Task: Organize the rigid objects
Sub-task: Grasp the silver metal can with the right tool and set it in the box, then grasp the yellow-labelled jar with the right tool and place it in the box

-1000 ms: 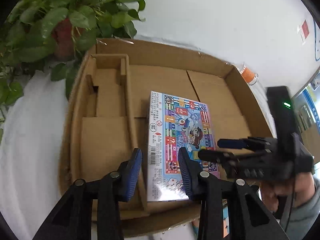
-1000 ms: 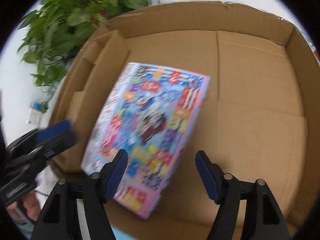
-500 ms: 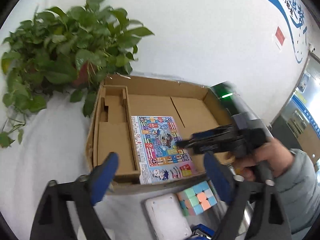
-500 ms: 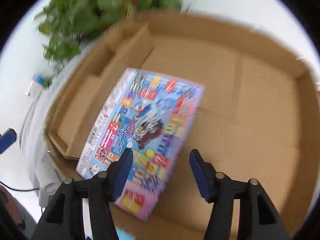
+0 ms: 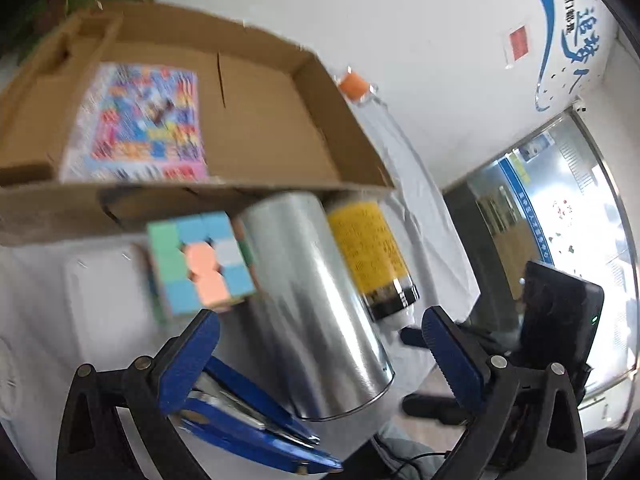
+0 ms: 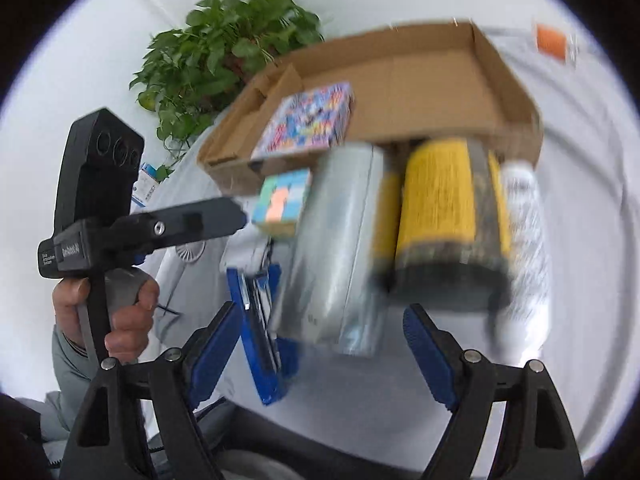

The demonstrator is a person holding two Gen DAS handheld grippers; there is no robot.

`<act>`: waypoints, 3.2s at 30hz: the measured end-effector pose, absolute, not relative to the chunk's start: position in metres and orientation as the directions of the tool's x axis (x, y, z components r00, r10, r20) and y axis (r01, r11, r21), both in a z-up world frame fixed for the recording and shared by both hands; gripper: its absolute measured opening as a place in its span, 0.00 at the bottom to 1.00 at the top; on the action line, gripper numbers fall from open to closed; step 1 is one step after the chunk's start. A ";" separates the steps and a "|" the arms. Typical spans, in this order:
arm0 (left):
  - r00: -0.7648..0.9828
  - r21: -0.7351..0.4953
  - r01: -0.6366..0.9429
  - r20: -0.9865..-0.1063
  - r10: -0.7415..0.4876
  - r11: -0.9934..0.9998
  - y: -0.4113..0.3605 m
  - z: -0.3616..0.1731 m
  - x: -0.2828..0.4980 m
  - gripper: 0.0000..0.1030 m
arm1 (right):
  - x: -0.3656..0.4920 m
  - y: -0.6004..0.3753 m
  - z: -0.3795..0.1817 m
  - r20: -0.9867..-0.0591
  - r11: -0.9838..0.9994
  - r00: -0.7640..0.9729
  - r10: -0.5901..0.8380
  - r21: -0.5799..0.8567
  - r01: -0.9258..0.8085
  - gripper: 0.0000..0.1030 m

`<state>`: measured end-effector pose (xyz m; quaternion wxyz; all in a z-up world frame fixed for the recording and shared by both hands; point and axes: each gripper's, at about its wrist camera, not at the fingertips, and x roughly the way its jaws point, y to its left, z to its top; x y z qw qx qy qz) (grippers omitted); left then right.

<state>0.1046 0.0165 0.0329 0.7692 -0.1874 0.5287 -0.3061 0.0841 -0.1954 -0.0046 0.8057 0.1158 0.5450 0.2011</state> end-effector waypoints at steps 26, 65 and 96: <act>0.548 -0.428 0.366 -0.618 -0.564 0.826 -0.001 0.182 0.149 0.74 | 0.176 -0.142 0.103 -0.735 0.858 0.462 0.497 0.335 -0.390 0.82; 0.259 -0.673 0.224 -0.656 -0.709 0.705 0.012 0.061 0.162 0.98 | 0.159 -0.227 -0.025 -0.879 0.904 0.234 0.415 0.370 -0.214 0.71; 0.247 -0.588 0.305 -0.711 -0.658 0.750 -0.049 0.108 0.300 0.73 | 0.267 -0.238 0.013 -0.811 0.869 0.316 0.492 0.438 -0.229 0.83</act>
